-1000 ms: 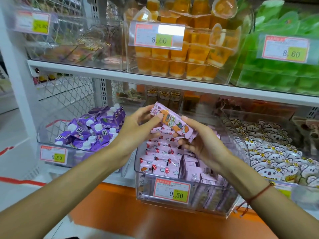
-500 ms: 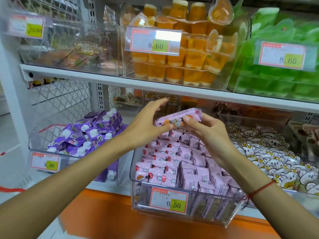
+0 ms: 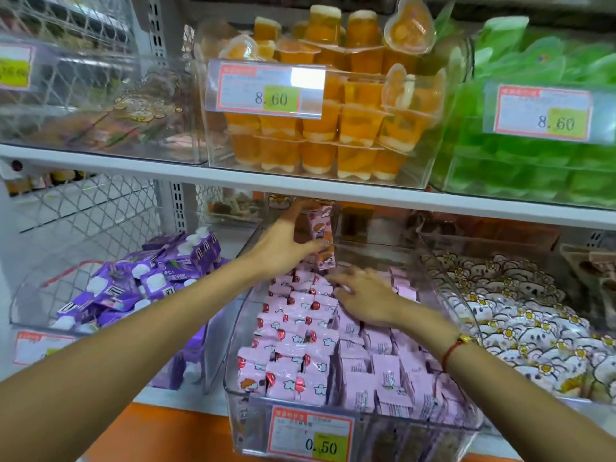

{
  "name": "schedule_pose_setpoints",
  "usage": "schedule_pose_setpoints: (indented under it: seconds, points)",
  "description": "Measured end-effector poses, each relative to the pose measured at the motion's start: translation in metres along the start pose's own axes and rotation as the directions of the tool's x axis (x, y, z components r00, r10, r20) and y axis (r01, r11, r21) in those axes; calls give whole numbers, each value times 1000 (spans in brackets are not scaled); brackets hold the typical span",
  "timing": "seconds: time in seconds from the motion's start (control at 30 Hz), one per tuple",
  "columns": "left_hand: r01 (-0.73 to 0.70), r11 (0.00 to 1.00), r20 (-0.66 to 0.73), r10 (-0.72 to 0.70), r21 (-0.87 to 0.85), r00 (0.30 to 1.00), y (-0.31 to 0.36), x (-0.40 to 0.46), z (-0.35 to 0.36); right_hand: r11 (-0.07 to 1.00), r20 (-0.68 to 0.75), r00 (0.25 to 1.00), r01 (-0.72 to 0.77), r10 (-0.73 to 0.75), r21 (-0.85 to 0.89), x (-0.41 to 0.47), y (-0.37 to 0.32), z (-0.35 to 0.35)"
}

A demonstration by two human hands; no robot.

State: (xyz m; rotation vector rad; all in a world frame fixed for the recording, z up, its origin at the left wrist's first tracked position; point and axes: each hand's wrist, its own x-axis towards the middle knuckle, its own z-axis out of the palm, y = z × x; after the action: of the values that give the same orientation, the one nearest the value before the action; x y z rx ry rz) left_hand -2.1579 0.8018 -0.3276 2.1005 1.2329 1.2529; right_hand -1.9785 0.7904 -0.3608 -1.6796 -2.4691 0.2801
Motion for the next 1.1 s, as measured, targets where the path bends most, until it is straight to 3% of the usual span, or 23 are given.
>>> schedule_pose_setpoints:
  seconds: [0.1,0.37,0.53,0.67,0.77,0.87,0.97,1.1]
  points:
    - [10,1000,-23,-10,29,1000,-4,7,4,1000,52,999,5,-6,15,4,-4,1]
    - [5,936,161,-66,351,985,-10,13,2,993,98,991,84,-93,85,-5,0,-8]
    - [-34,815,379,-233,579,896,-11,17,9,967,-99,993,92,-70,238,-9,3,-12]
    - [4,829,359,-247,560,900,-15,16,17,984,-263,964,73,-28,162,-13,5,-15]
    - [-55,812,419,-241,581,875,-14,17,15,996,-285,957,69,-49,59,-15,6,-14]
    - [-166,715,516,-304,679,801,-13,15,16,998,-211,977,49,-42,29,-12,5,-8]
    - [-162,704,522,-333,692,785,-13,17,15,999,-77,996,47,-49,-26,-5,2,0]
    - [10,798,312,-247,603,917,-13,26,12,993,142,990,9,8,-116,4,6,9]
